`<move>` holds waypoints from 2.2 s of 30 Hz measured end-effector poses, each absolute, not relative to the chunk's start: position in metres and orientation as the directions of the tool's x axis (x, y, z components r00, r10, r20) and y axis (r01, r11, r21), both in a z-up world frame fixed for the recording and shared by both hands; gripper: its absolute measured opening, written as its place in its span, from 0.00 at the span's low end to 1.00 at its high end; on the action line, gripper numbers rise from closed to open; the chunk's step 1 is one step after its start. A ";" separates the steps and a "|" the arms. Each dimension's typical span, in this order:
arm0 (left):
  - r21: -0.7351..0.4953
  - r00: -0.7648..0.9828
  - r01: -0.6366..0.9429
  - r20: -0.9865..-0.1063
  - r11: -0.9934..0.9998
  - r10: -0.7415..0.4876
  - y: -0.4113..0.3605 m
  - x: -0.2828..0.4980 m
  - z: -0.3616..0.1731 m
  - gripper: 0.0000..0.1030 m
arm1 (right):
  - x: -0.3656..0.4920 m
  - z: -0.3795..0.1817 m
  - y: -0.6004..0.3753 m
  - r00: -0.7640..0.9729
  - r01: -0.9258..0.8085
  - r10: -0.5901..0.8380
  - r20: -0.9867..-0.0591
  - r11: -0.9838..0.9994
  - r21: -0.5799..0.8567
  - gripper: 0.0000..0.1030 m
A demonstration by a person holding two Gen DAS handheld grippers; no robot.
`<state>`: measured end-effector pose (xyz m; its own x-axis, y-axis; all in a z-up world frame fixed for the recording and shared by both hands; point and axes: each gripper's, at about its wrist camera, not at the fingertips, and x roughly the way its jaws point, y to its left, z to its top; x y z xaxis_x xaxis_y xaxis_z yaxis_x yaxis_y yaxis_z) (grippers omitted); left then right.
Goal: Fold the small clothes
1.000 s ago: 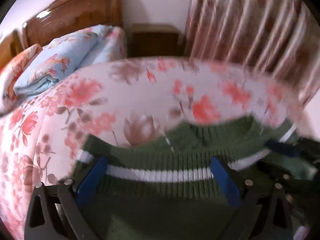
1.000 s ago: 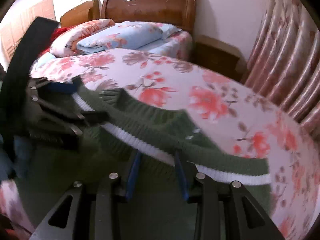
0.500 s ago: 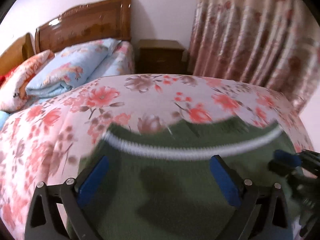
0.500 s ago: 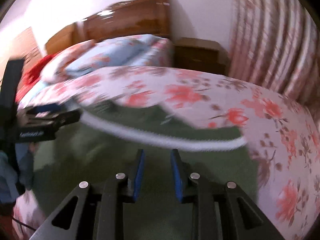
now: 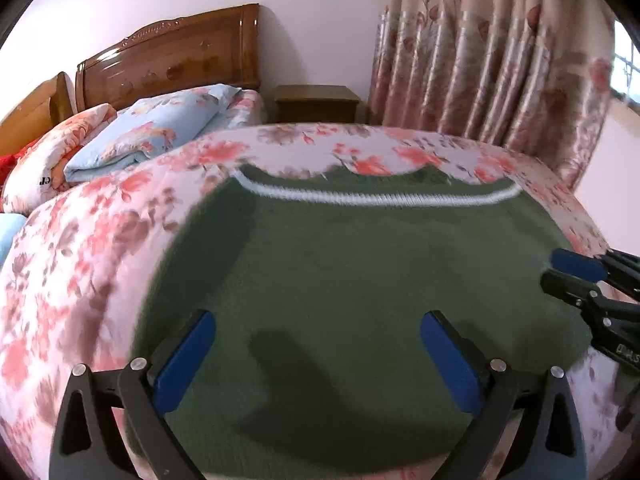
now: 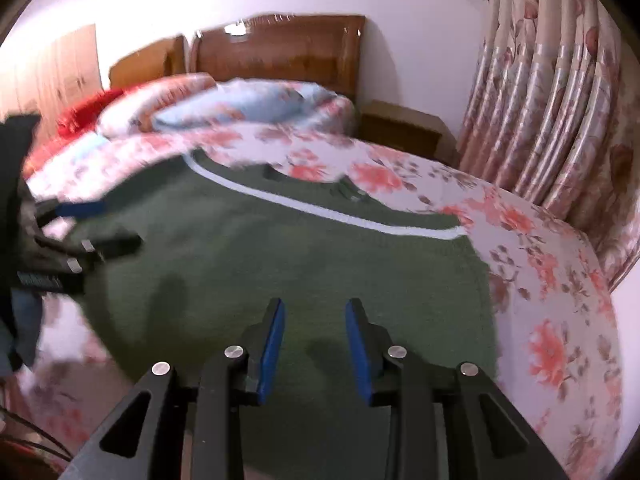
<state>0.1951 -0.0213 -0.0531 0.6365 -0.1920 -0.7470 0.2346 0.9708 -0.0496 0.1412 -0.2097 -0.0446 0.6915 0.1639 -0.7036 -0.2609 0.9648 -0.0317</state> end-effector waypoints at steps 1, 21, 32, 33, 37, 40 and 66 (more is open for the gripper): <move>-0.039 0.626 0.240 -0.757 0.970 -0.185 -0.027 0.194 -0.060 1.00 | 0.137 -0.048 -0.200 0.684 -0.294 0.187 -0.705 0.955 -0.032 0.31; -0.014 0.672 0.106 -0.736 0.994 -0.081 0.027 0.173 -0.061 1.00 | 0.035 -0.074 -0.358 0.639 0.031 0.223 -0.736 0.949 0.314 0.40; -0.108 0.646 0.088 -0.751 0.990 -0.140 0.041 0.178 -0.076 1.00 | 0.061 -0.096 -0.345 0.642 0.021 0.452 -0.619 0.797 0.604 0.43; -0.113 0.644 0.089 -0.751 0.990 -0.144 0.042 0.179 -0.077 1.00 | 0.069 -0.097 -0.343 0.652 0.034 0.453 -0.608 0.784 0.620 0.43; -0.112 0.645 0.091 -0.750 0.990 -0.144 0.039 0.177 -0.077 1.00 | 0.098 -0.105 -0.348 0.676 0.091 0.484 -0.556 0.694 0.714 0.42; -0.101 0.648 0.089 -0.749 0.991 -0.135 0.038 0.176 -0.076 1.00 | 0.108 -0.105 -0.351 0.692 0.126 0.471 -0.547 0.667 0.734 0.42; 0.015 0.638 0.294 -0.748 0.956 -0.185 -0.084 0.194 -0.033 1.00 | 0.053 -0.096 -0.364 0.677 0.172 0.415 -0.608 0.714 0.679 0.41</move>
<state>0.1944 -0.0840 -0.0333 0.6377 -0.1851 -0.7477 0.2944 0.9556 0.0146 0.0533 -0.3636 -0.0961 0.6770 0.4154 -0.6076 0.1717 0.7136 0.6792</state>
